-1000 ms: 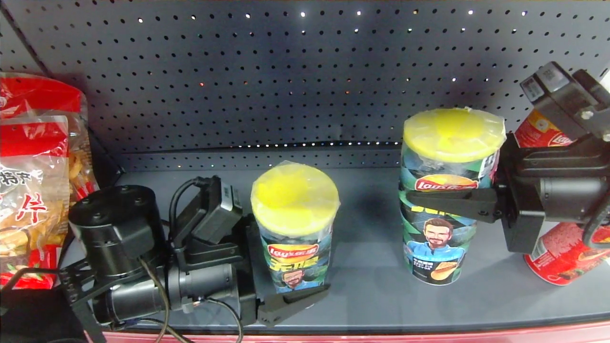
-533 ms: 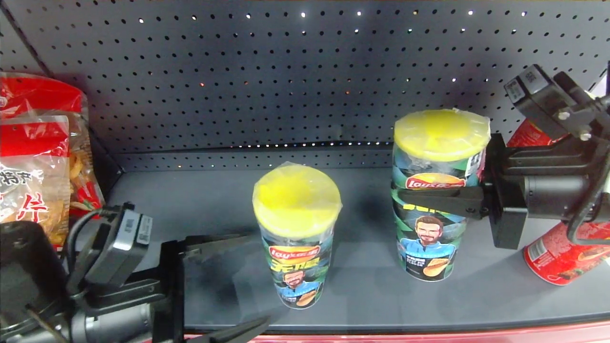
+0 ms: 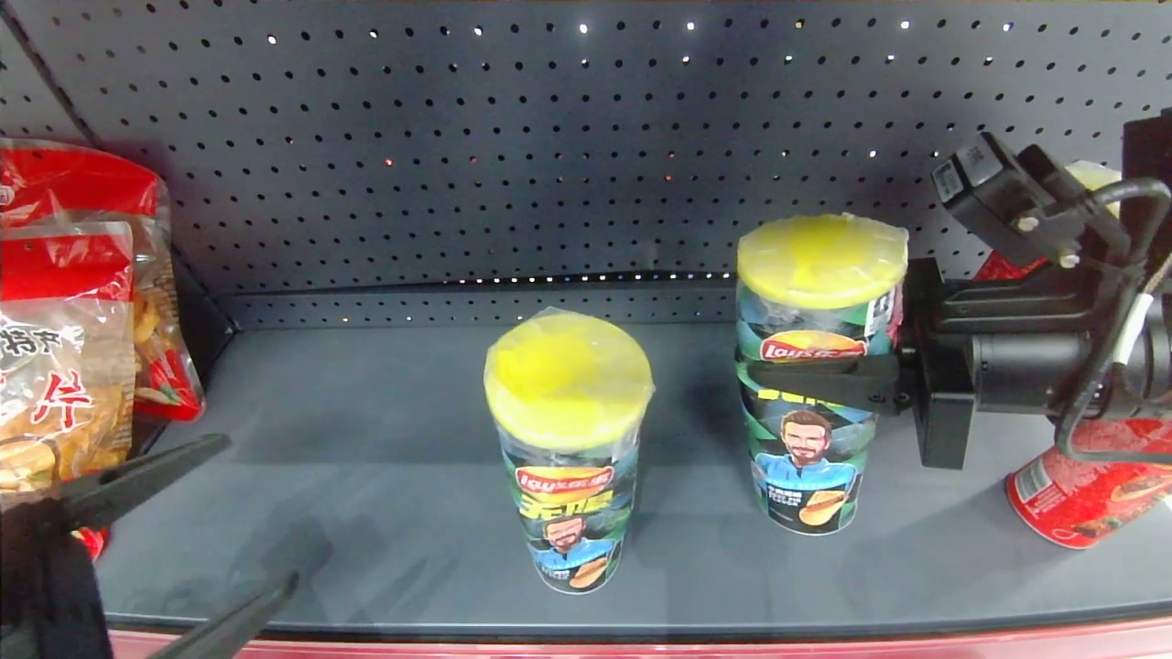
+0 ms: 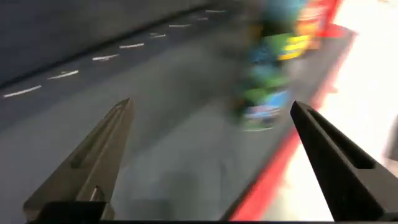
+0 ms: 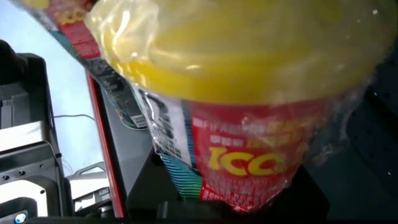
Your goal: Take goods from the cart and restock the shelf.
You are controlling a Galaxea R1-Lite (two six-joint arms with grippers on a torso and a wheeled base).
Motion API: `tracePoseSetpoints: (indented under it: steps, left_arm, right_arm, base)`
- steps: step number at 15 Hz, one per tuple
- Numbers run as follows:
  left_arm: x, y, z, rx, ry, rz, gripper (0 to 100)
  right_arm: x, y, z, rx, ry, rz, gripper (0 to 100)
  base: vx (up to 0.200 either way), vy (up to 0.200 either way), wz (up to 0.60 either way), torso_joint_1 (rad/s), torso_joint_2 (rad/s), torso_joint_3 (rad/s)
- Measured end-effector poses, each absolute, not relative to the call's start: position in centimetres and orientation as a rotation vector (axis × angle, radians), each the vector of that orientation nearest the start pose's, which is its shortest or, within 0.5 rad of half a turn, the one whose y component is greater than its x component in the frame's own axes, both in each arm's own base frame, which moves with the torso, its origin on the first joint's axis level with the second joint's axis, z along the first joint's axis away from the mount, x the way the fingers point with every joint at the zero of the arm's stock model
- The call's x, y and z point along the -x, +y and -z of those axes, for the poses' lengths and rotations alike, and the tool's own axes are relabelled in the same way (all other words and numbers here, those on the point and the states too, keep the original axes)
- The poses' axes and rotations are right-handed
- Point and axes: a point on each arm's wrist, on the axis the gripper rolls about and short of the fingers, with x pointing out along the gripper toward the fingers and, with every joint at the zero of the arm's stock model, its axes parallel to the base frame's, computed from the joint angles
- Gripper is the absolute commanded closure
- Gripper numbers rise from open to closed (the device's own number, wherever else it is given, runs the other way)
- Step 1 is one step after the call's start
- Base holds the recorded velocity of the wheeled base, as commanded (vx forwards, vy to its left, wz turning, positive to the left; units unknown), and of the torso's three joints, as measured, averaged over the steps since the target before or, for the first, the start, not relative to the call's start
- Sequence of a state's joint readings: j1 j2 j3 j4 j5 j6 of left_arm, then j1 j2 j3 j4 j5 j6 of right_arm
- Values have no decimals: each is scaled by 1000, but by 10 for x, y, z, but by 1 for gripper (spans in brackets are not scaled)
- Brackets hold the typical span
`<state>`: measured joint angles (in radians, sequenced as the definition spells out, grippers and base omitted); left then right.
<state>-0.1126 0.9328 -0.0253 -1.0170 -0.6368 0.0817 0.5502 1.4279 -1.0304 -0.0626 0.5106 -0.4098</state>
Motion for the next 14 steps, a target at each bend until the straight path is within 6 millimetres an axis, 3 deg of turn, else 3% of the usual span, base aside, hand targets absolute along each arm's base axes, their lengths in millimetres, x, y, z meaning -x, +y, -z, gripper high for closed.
tracePoseSetpoints:
  steps: [3,9,11,14]
  left_arm:
    - [-52,-14,-152,-87,-126,619,0]
    - [0,-7,-111,56,-14,222,0]
    - [10,-6,-104,87,-36,132,0]
    - [14,-6,-91,64,26,159,0]
  right_arm:
    - [-206,139,-273,374,108,-1104,100]
    - [-220,147,-296,372,29,-1091,100]
    - [-222,147,-297,371,28,-1089,100]
    - [-223,145,-298,371,24,-1081,100]
  base:
    - [0,0,0,0,0,0]
    - [0,0,0,0,0,0]
    - [0,0,0,0,0,0]
    - [0,0,0,0,0,0]
